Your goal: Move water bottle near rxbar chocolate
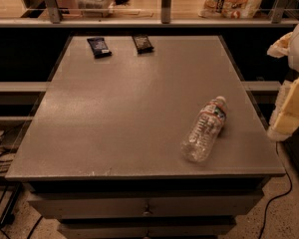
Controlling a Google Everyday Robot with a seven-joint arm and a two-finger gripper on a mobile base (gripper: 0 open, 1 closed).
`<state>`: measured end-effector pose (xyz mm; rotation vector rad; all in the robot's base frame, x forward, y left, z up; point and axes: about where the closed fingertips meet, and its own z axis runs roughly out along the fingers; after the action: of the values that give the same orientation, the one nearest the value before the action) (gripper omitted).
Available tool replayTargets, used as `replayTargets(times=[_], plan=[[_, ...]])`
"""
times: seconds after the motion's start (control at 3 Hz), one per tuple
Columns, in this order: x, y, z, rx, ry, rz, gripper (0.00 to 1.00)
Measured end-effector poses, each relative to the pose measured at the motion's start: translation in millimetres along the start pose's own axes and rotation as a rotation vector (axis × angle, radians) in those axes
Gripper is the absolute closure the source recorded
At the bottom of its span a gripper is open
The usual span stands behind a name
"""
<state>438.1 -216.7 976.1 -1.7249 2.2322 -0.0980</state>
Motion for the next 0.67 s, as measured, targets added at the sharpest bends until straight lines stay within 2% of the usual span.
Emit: replayTargets(times=[0.33,0.67], plan=[[0.0,0.0,0.0,0.000,0.000,0.000,0.00],[-2.1,-2.5,-1.9,0.025,0.014,-0.049,0.00]])
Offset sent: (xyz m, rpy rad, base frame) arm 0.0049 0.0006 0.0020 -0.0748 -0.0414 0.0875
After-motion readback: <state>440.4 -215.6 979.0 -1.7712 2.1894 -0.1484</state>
